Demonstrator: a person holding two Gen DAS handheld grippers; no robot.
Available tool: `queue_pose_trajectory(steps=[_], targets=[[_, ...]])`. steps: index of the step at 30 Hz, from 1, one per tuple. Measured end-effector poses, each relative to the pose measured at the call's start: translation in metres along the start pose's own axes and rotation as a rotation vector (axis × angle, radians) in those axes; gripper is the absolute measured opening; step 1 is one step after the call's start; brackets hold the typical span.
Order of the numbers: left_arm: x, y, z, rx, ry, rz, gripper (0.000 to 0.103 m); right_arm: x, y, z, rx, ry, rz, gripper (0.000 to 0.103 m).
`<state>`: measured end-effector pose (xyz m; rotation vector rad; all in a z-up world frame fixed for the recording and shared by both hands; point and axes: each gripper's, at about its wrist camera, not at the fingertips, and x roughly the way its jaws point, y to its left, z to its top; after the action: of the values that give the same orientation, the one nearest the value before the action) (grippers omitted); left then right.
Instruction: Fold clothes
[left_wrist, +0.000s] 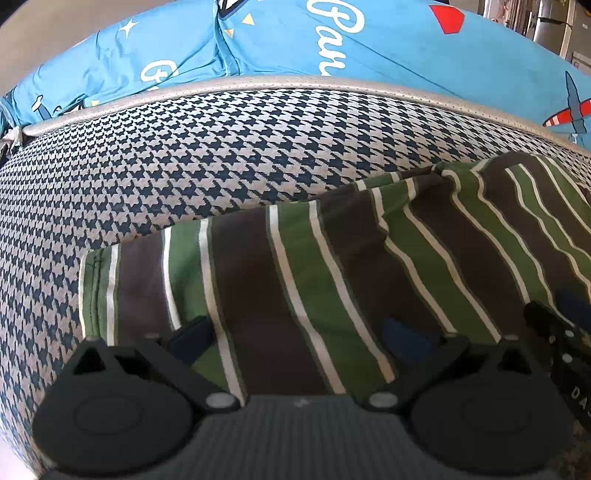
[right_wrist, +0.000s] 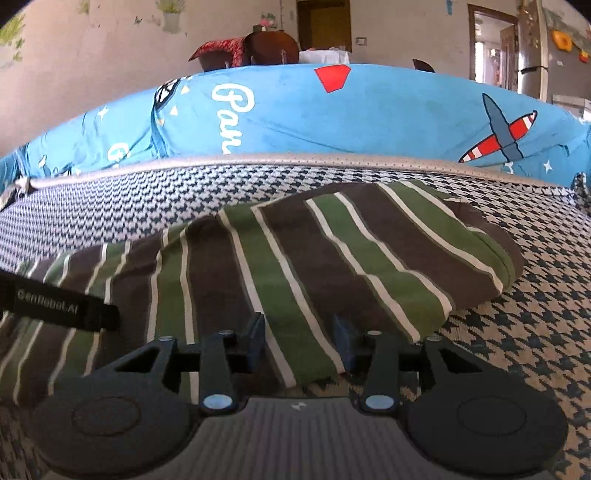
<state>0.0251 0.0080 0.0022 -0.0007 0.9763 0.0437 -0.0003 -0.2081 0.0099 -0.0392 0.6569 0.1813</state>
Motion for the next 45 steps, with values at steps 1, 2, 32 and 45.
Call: queue_pose_trajectory(steps=[1, 2, 32, 45], targets=[[-0.001, -0.001, -0.001, 0.003, 0.0, -0.001, 0.103, -0.001, 0.0, -0.001, -0.005, 0.003, 0.0, 0.042], [-0.001, -0.002, -0.002, 0.006, 0.0, -0.001, 0.103, -0.002, 0.0, -0.003, -0.01, 0.005, -0.001, 0.042], [-0.035, -0.019, -0.05, 0.015, -0.078, 0.013, 0.103, -0.016, 0.006, -0.023, -0.059, -0.018, -0.01, 0.045], [-0.043, -0.018, -0.064, 0.007, -0.123, 0.035, 0.103, -0.025, 0.006, -0.034, -0.056, -0.036, -0.017, 0.051]])
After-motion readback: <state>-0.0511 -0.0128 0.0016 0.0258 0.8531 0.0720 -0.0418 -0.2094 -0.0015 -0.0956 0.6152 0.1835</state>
